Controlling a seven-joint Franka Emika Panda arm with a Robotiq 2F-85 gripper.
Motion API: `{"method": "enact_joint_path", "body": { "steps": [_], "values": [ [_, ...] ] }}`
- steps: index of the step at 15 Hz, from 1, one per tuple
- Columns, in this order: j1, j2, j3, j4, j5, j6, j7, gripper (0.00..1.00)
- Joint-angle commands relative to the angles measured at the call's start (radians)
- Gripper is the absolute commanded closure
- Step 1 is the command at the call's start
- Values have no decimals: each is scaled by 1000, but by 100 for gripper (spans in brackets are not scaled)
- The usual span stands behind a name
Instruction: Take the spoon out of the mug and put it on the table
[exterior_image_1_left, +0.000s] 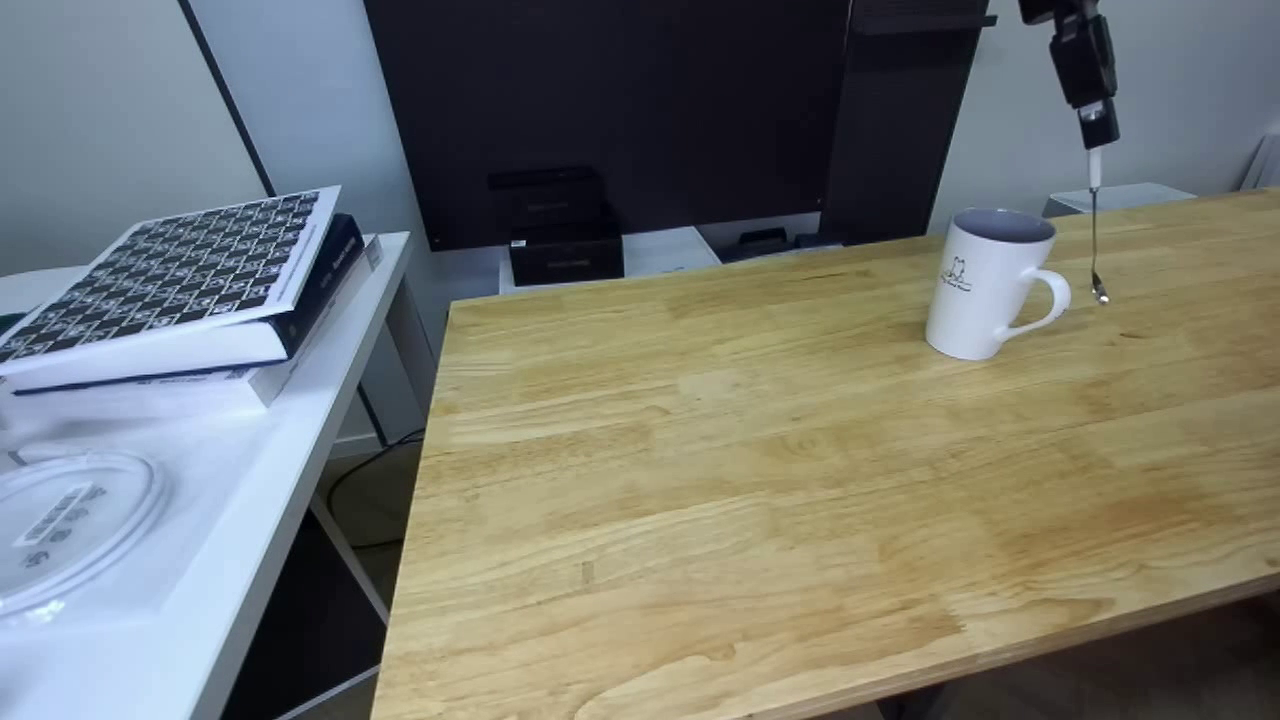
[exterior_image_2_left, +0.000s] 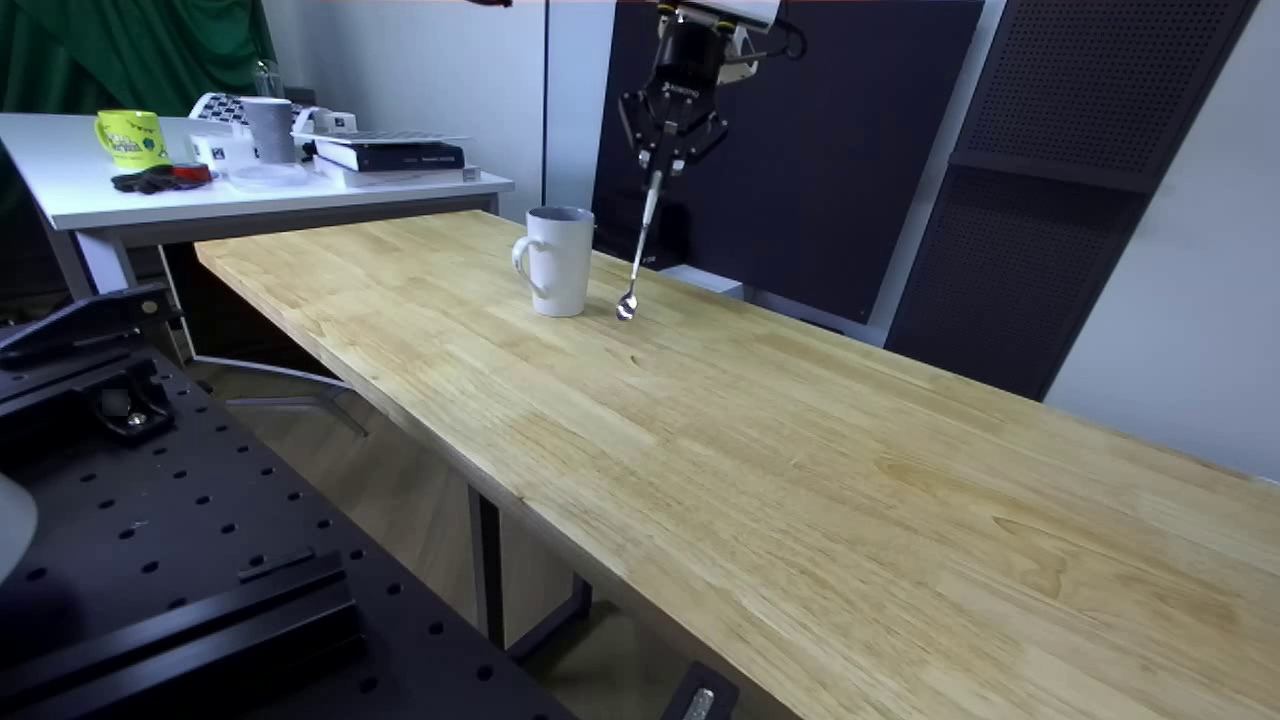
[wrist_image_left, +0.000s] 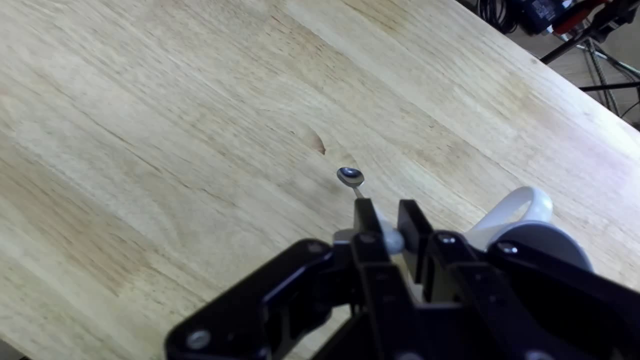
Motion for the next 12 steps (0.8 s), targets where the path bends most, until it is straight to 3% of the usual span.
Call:
{"method": "enact_joint_path", "body": {
  "steps": [1,12],
  "values": [
    [-14,-76,8,-159,18,55,38,96],
    [-44,-133,4,-355,32,123,40,96]
  ]
}}
